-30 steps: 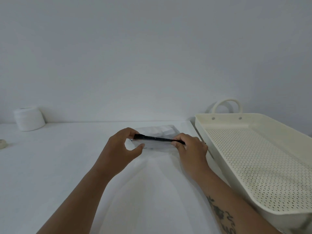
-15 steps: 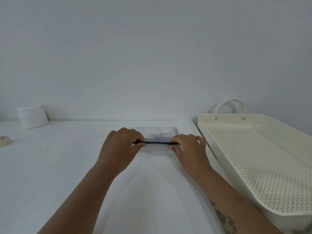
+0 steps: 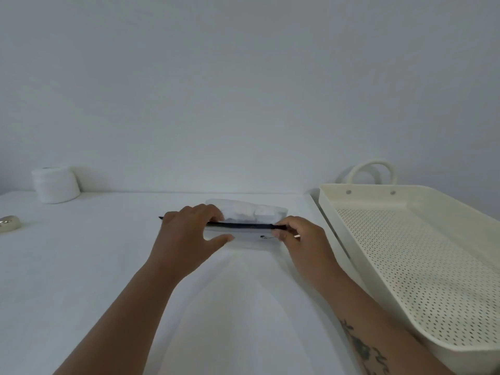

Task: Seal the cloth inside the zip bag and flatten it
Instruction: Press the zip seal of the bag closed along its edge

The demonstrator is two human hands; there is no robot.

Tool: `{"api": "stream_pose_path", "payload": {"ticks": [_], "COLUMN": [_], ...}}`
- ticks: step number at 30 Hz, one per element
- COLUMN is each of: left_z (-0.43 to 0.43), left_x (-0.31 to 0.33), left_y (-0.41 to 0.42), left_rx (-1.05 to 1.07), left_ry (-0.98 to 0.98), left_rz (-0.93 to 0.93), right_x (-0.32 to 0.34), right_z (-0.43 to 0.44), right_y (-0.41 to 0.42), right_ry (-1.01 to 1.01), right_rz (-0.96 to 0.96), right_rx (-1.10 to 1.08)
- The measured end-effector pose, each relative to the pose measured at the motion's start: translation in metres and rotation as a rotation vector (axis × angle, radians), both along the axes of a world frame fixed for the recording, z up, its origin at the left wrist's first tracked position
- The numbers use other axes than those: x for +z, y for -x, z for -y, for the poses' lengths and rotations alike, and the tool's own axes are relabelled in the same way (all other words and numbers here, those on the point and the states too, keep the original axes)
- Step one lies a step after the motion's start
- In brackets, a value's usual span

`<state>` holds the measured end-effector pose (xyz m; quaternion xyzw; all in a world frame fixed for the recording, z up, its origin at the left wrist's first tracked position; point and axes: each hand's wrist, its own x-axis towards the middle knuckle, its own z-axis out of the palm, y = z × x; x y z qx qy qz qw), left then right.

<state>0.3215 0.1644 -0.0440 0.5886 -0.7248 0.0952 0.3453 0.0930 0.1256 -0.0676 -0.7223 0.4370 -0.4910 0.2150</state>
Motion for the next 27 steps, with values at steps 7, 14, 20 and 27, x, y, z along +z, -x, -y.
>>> {"api": "stream_pose_path", "payload": {"ticks": [7, 14, 20, 27], "left_z": [0.0, 0.003, 0.004, 0.003], "left_x": [-0.004, -0.007, -0.009, -0.012], "left_y": [0.035, 0.032, 0.017, 0.019], "left_rx": [-0.212, -0.187, -0.139, -0.202], "left_ry": [-0.008, -0.134, -0.139, -0.157], "left_rz": [-0.035, -0.055, -0.052, -0.12], "right_x": [-0.001, -0.001, -0.004, 0.001], "right_z": [-0.006, 0.001, 0.007, 0.001], "right_y": [-0.015, -0.001, 0.007, 0.002], "right_ry": [-0.055, -0.068, -0.026, -0.067], "right_rz": [0.036, -0.01, -0.063, -0.038], "right_rx": [0.174, 0.051, -0.117, 0.021]}}
